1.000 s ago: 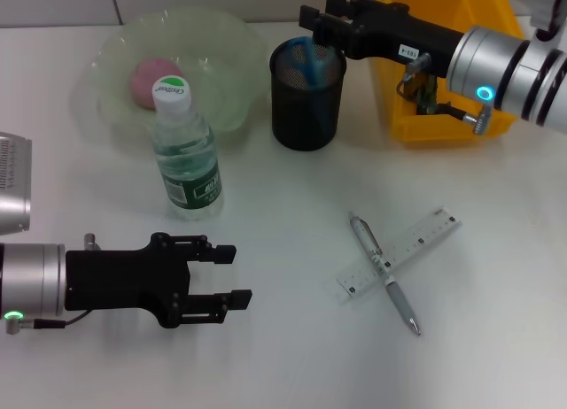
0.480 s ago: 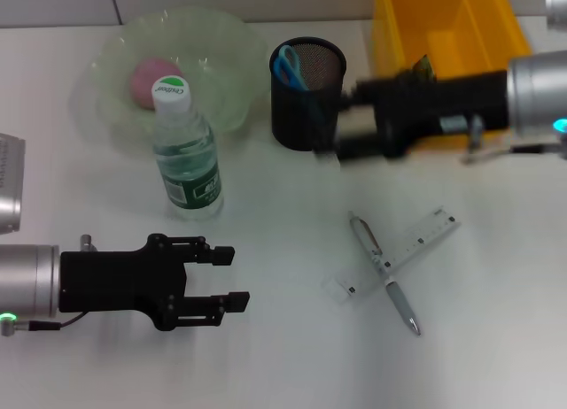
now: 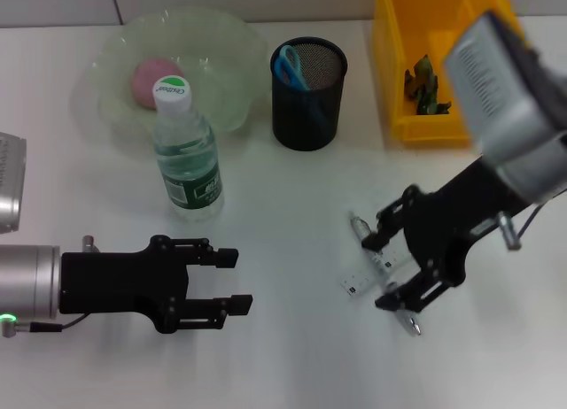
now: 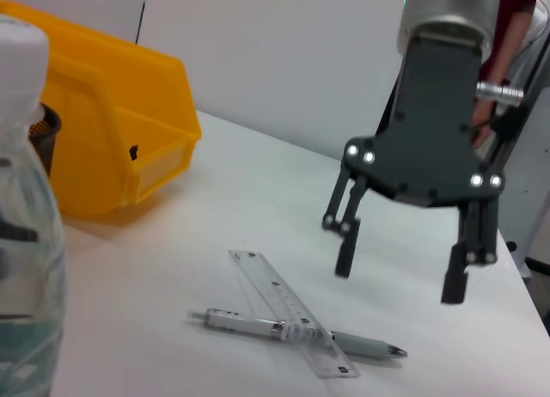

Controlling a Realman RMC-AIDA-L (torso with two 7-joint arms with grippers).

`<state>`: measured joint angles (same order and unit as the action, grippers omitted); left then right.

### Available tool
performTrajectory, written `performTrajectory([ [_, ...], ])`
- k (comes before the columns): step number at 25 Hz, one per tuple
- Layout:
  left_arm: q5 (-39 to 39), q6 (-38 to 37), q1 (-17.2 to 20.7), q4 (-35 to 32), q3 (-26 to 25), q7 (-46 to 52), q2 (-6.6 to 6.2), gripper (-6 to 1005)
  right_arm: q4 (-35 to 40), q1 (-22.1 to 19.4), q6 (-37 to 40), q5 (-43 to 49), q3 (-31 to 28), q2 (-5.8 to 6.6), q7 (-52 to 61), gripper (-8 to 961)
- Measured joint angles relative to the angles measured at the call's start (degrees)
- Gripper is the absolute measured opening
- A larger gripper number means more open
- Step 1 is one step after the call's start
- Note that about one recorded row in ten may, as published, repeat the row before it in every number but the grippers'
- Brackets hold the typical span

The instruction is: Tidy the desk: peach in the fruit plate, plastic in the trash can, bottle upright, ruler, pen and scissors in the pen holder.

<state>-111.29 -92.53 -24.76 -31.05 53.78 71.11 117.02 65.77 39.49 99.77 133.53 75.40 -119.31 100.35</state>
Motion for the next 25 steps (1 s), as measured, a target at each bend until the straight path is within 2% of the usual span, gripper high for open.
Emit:
performTrajectory([
  [20, 0.02, -0.10, 0.60, 0.37, 0.00, 0.31, 0.09, 680, -6.50, 3.55, -13.82, 0.84, 16.51, -0.11, -2.70, 745],
  [25, 0.03, -0.10, 0.53, 0.37, 0.00, 0.37, 0.21, 680, -8.66, 4.94, -16.07, 1.10, 17.57, -0.13, -3.30, 743],
])
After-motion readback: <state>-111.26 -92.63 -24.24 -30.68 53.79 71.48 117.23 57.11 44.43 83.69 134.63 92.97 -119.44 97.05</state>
